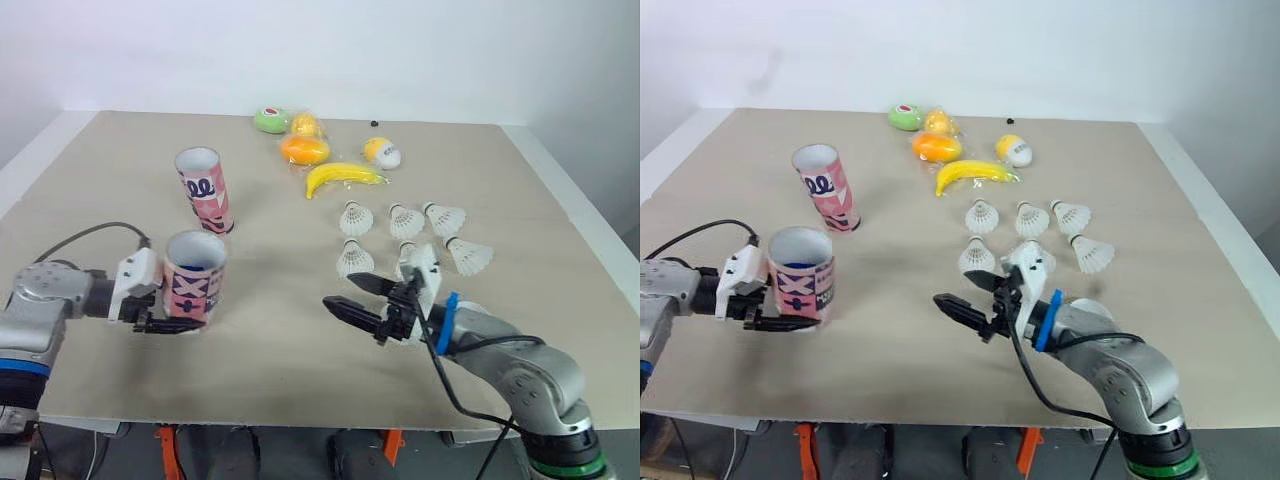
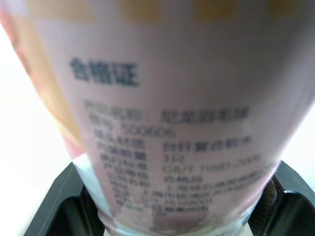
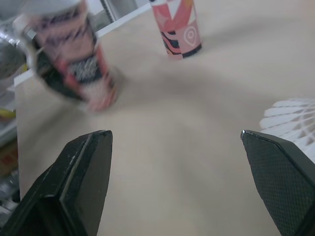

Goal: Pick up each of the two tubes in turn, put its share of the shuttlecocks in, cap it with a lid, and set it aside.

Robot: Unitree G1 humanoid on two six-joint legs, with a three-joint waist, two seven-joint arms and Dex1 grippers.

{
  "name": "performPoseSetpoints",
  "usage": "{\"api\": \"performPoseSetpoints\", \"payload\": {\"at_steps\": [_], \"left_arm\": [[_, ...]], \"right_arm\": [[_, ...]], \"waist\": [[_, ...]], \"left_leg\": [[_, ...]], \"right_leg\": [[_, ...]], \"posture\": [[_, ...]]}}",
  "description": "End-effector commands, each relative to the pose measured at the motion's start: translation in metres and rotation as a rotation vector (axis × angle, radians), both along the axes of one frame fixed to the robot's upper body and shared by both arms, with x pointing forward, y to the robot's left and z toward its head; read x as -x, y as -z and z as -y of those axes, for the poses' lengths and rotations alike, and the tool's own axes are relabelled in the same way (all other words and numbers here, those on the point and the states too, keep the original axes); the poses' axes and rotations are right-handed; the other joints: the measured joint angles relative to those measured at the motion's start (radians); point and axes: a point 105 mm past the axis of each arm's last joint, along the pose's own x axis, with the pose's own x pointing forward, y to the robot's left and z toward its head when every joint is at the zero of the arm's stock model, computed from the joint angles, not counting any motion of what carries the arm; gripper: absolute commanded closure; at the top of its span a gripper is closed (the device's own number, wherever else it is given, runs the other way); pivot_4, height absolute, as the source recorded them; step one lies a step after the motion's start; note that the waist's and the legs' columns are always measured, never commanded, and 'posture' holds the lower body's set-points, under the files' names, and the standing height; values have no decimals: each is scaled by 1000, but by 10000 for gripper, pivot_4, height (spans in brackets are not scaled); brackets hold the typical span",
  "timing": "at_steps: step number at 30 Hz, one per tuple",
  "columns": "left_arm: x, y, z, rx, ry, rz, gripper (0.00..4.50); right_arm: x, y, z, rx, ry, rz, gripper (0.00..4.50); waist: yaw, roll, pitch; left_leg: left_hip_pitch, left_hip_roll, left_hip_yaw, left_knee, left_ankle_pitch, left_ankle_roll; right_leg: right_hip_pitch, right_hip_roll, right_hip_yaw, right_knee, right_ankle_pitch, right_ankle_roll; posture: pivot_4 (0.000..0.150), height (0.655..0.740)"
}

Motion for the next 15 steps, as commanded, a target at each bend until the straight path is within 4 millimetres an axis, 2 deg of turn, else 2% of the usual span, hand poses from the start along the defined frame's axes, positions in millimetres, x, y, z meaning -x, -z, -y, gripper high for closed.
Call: {"api": "performPoseSetpoints", "payload": {"at_steps": [1, 4, 11, 15], "left_arm": [[5, -4, -1, -107, 90, -34, 15770], [4, -5, 3, -127, 117, -74, 15770], [2, -1, 9, -190, 171, -122, 15770], [-3, -2, 18, -178, 198, -113, 15770]], "right_arm": [[-25, 4, -3, 46, 80, 7, 0], [-46, 6, 0, 85, 165, 17, 0], [-56, 6, 4, 161, 206, 54, 0], [-62, -3, 1, 223, 240, 124, 0]], "waist": [[-1, 0, 0], [0, 1, 0], [0, 2, 0], [1, 4, 0]], "left_leg": [[-1, 0, 0, 0, 0, 0], [-1, 0, 1, 0, 0, 0], [-4, -1, 0, -3, -3, 1], [-4, -1, -1, -3, -3, 1]], "right_leg": [[-1, 0, 0, 0, 0, 0], [-2, 0, 0, 0, 0, 0], [-3, 1, 0, 0, -1, -1], [-3, 1, 0, 0, -2, 0]], "posture": [[1500, 7400], [1500, 7400], [1500, 7400], [1500, 7400]]}}
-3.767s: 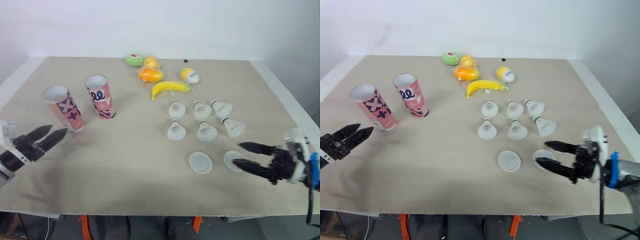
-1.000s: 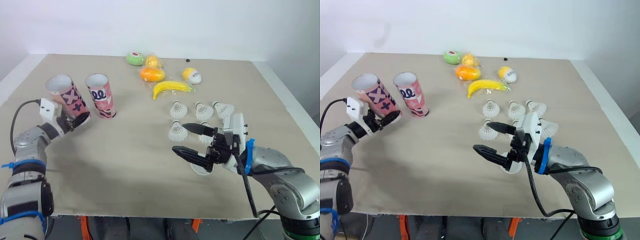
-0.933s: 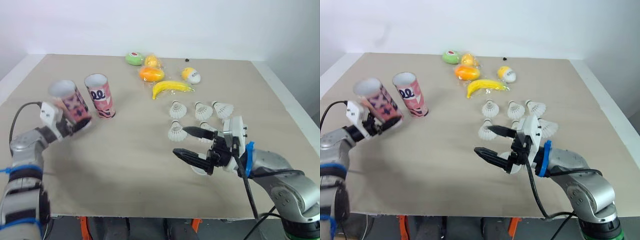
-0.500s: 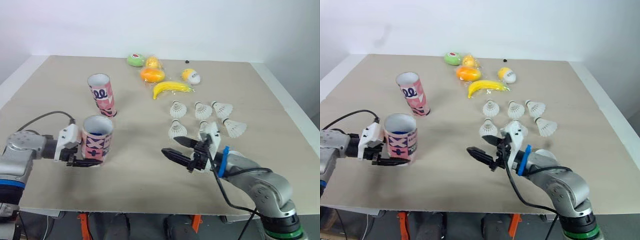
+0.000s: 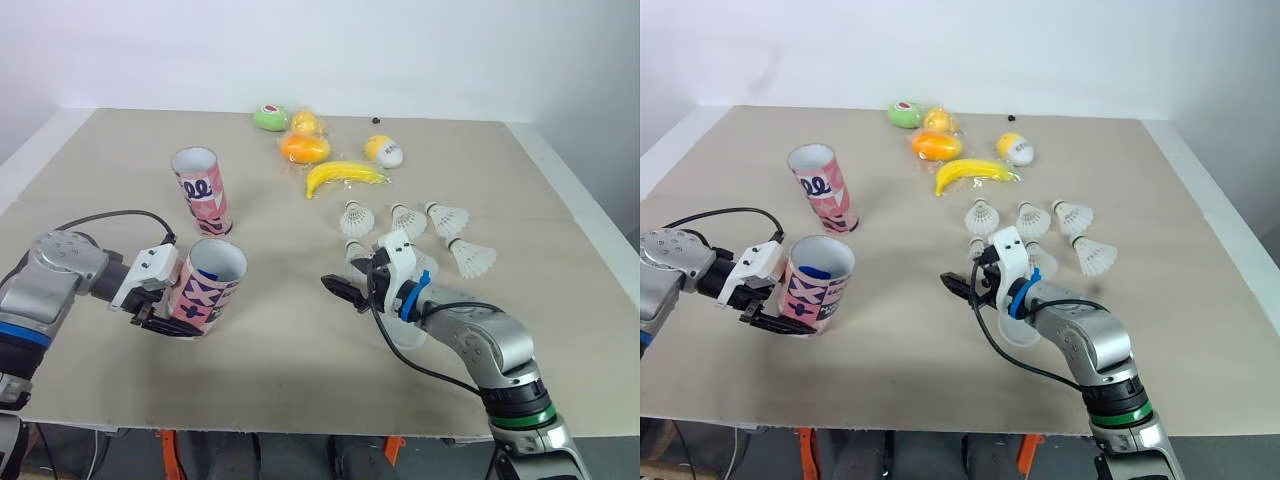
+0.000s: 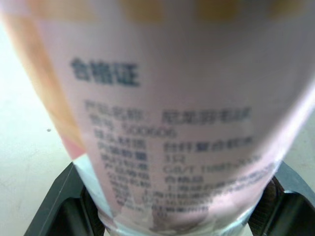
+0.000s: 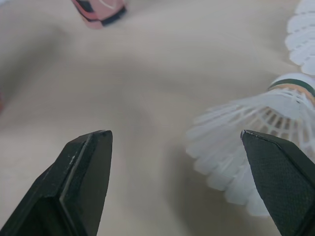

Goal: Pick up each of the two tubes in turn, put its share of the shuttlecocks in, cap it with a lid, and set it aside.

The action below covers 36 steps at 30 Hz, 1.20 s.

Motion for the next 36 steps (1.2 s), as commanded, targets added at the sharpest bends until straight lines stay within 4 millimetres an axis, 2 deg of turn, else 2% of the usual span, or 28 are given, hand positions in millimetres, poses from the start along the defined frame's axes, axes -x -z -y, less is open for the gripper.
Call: {"api": "performPoseSetpoints", "payload": {"at_steps": [1, 5, 9, 12, 15, 17, 18, 20, 27, 36], "left_arm": [[0, 8, 6, -3, 22, -27, 15770], [0, 7, 10, 14, 37, -24, 15770], [2, -1, 20, 59, 54, -27, 15770], [3, -2, 22, 57, 59, -25, 15883], [4, -3, 23, 60, 62, -25, 15883], [5, -4, 23, 62, 63, -24, 15883], [5, -4, 23, 62, 63, -24, 15883], [4, -4, 23, 63, 64, -20, 15883], [3, -8, 30, 78, 85, -6, 15883], [3, -6, 32, 86, 84, -12, 15883]], "right_arm": [[-2, -19, -7, 23, -3, 89, 0], [-8, -12, -4, 101, 33, 102, 0], [-11, -16, -4, 94, 52, 117, 0], [-14, -17, -2, 115, 64, 138, 8030], [-14, -20, -3, 113, 58, 154, 21480], [-14, -23, -3, 115, 52, 165, 32063], [-14, -24, -4, 113, 47, 170, 35033], [-10, -28, -9, 97, 15, 178, 44055], [14, -40, -25, 30, -152, 201, 44727], [18, -46, -21, 24, -176, 209, 44727]], "waist": [[1, 0, 0], [2, 1, 0], [3, 1, 0], [3, 1, 0], [1, 1, 0], [1, 1, 0], [1, 1, 0], [1, 1, 0], [1, 1, 0], [1, 1, 0]], "left_leg": [[0, 0, 0, 0, 0, 0], [0, 0, 0, 2, 0, 0], [-1, 0, 0, 3, 1, 0], [-2, 0, 0, 3, 1, 0], [-2, 0, 0, 2, 0, 0], [-2, 0, -1, 2, 0, 0], [-2, 0, -1, 2, 0, 0], [-2, 0, 0, 2, 0, 0], [-2, 0, -1, 2, 0, 0], [-2, 0, -1, 2, 0, 0]], "right_leg": [[0, 0, 0, 0, 0, 1], [1, 0, 0, 0, -3, 3], [1, -1, 1, 0, -3, 4], [0, -1, 0, 0, -2, 5], [-1, 0, 0, 0, -1, 6], [-1, 0, 0, 0, -1, 5], [-1, 0, 0, 0, -1, 5], [-1, 0, 0, 0, -1, 5], [-1, 0, 0, 0, -1, 6], [-1, 0, 0, 0, -1, 6]], "posture": [[1500, 7400], [1500, 7400], [1500, 7400], [1500, 7400], [1500, 7400], [1500, 7400], [1500, 7400], [1500, 7400], [1500, 7400], [1500, 7400]]}}
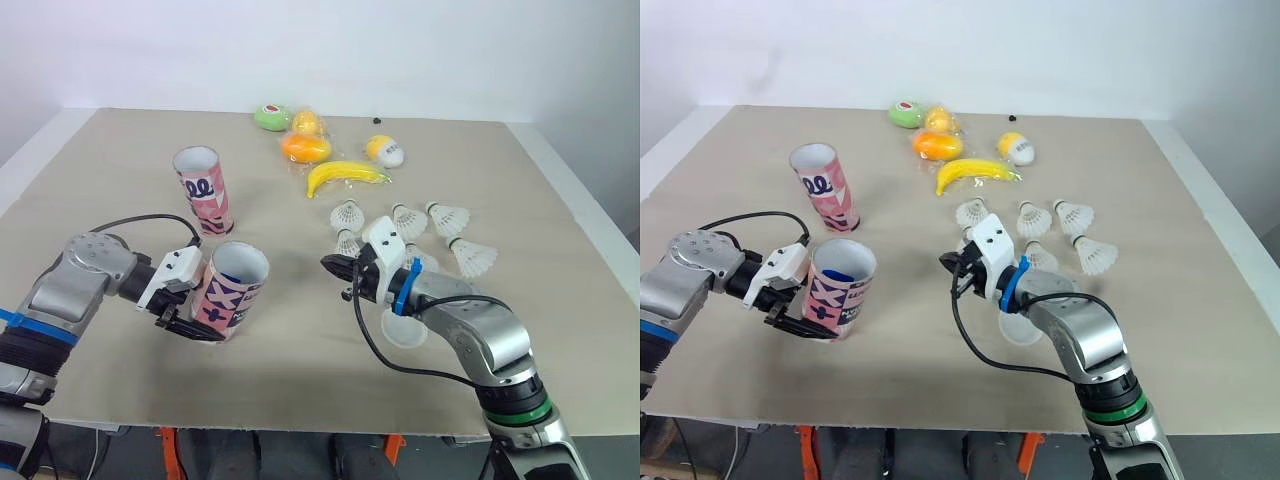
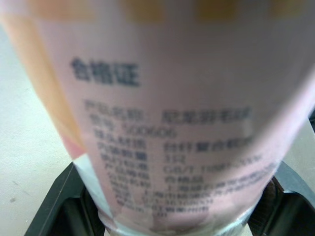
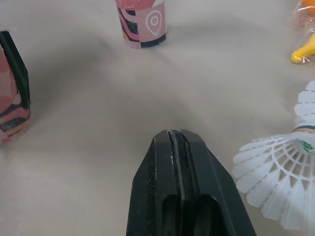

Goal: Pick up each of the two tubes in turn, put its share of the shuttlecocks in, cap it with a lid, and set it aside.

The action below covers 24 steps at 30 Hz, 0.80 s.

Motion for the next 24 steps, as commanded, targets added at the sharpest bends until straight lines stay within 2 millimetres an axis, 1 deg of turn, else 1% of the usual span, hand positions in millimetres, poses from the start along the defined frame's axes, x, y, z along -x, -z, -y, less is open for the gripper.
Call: {"api": "performPoseSetpoints", "payload": {"at_steps": [1, 2, 4, 5, 6, 7, 8, 11, 15, 19, 21, 22, 24], "left_arm": [[-1, -9, 2, 11, 7, 32, 15883], [-1, -9, 2, 12, 6, 31, 15883], [0, -8, 1, 12, 5, 29, 15883], [0, -8, 1, 12, 4, 28, 15883], [0, -8, 2, 12, 4, 28, 15883], [0, -9, 2, 13, 3, 28, 15883], [-1, -9, 1, 13, 2, 29, 15883], [-1, -10, 1, 13, 0, 31, 15883], [-2, -10, 2, 13, 0, 33, 15883], [-2, -11, 3, 17, 5, 31, 15883], [-3, -11, 5, 19, 6, 30, 15883], [-3, -11, 5, 21, 7, 30, 15883], [-3, -12, 6, 26, 9, 29, 15883]], "right_arm": [[4, -18, 2, -36, -16, 58, 44727], [4, -17, 3, -38, -8, 55, 44727], [3, -13, 4, -38, 3, 35, 38553], [4, -11, 3, -33, -1, 30, 36266], [4, -9, 4, -27, 5, 25, 31003], [1, -6, 5, -19, 30, 15, 27785], [-1, -4, 7, -18, 45, 0, 22094], [0, -3, 8, -34, 41, -22, 8824], [-2, -3, 9, -35, 53, -26, 8824], [-9, 2, 8, -13, 77, -28, 8824], [-13, 4, 11, -9, 98, -32, 8824], [-18, 6, 18, 13, 135, -31, 8824], [-29, 12, 40, 78, 223, -28, 8824]], "waist": [[0, 0, 0], [0, 0, 0], [0, 0, 0], [0, 0, 0], [0, 0, 0], [0, 0, 0], [0, 0, 0], [0, 0, 0], [0, 0, 0], [0, 0, 0], [0, 0, 0], [0, 0, 0], [1, 0, 0]], "left_leg": [[0, 0, 0, 0, 0, 0], [0, 0, 0, 0, 0, 0], [0, 0, 0, 0, 0, 0], [0, 0, 0, 0, 0, 0], [0, 0, 0, 0, 0, 0], [0, 0, 0, 0, 0, 0], [0, 0, 0, 0, 0, 0], [0, 0, 0, 0, 0, 0], [0, 0, 0, 0, 0, 0], [0, 0, 0, 0, 0, 0], [0, 0, 0, 0, 0, 0], [0, 0, 0, 0, 0, 0], [0, 0, 0, 0, 0, 0]], "right_leg": [[0, 0, 0, 0, 0, 0], [0, 0, 0, 0, 0, 0], [0, 0, 0, 0, 0, 0], [0, 0, 0, 0, 0, 0], [0, 0, 0, 0, 0, 0], [0, 0, 0, 0, 0, 0], [0, 0, 0, 0, 0, 0], [0, 0, 0, 0, 0, 0], [0, 0, 0, 0, 0, 0], [0, 0, 0, 0, 0, 0], [0, 0, 0, 0, 0, 0], [0, 0, 0, 0, 0, 0], [0, 0, 0, 0, 0, 0]], "posture": [[1500, 7400], [1500, 7400], [1500, 7400], [1500, 7400], [1500, 7400], [1500, 7400], [1500, 7400], [1500, 7400], [1500, 7400], [1500, 7400], [1500, 7400], [1500, 7400], [1500, 7400]]}}
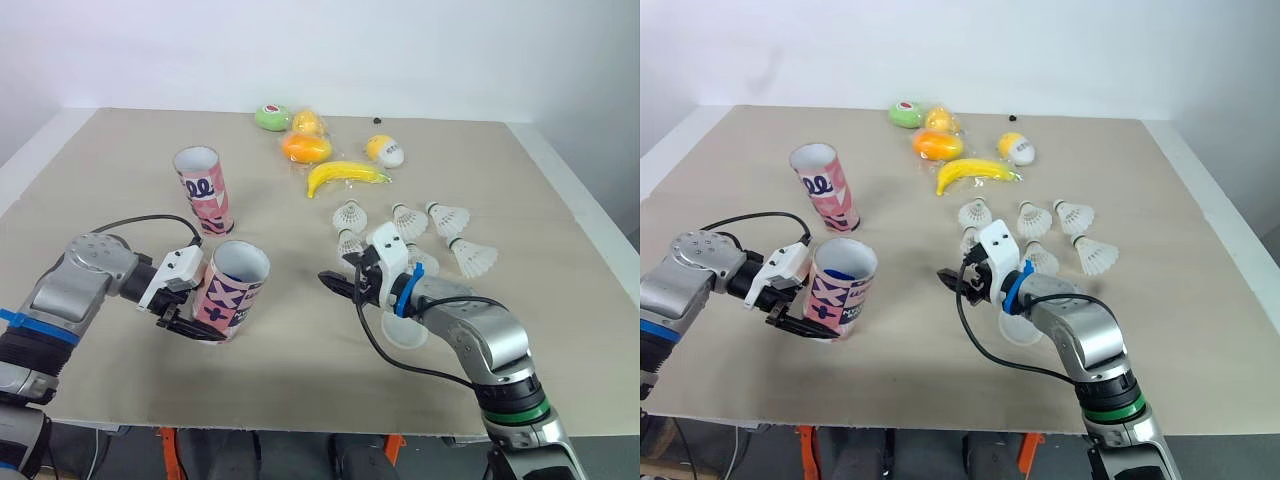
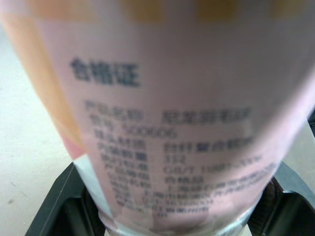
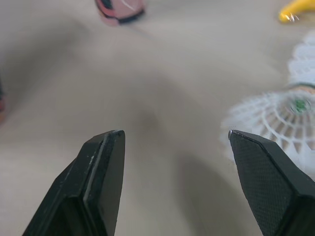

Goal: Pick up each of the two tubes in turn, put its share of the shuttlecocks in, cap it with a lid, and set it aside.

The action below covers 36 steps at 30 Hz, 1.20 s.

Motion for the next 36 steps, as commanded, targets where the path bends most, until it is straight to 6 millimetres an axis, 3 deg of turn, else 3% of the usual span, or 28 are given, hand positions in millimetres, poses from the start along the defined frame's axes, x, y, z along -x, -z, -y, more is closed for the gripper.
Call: {"api": "performPoseSetpoints", "payload": {"at_steps": [1, 8, 16, 28, 31, 36], "left_arm": [[-2, -12, 4, 17, 15, 42, 15883], [-3, -11, 8, 30, 22, 39, 15883], [-4, -11, 10, 40, 19, 43, 15883], [-4, -11, 12, 46, 24, 42, 15883], [-3, -10, 13, 47, 25, 40, 15883], [-1, -10, 13, 50, 27, 37, 15883]], "right_arm": [[-19, -9, 33, 77, 125, 65, 8824], [-30, -17, 49, 114, 164, 90, 8824], [-19, -25, 28, 6, 73, 78, 8824], [-37, -21, 36, 35, 166, 87, 8824], [-39, -20, 34, 35, 167, 93, 16551], [-36, -22, 27, 23, 142, 100, 41078]], "waist": [[1, 0, 0], [-1, 0, 0], [-1, 0, 0], [-1, 0, 0], [-1, 0, 0], [-1, 0, 0]], "left_leg": [[0, 0, 0, 0, 0, 0], [0, 0, 0, -1, 0, 0], [-1, 0, 0, -1, 0, 0], [-1, 0, 0, 0, 0, 0], [-1, 0, 0, 0, 0, 0], [-1, 0, 0, 0, 0, 0]], "right_leg": [[0, 0, 0, 0, 0, 0], [-1, 1, 0, 0, 0, -1], [-1, 1, 0, 0, 0, -1], [0, 1, 0, 0, 0, 0], [0, 1, 0, 0, 0, 0], [0, 1, 0, 0, 0, 0]], "posture": [[1500, 7400], [1500, 7400], [1500, 7400], [1500, 7400], [1500, 7400], [1500, 7400]]}}
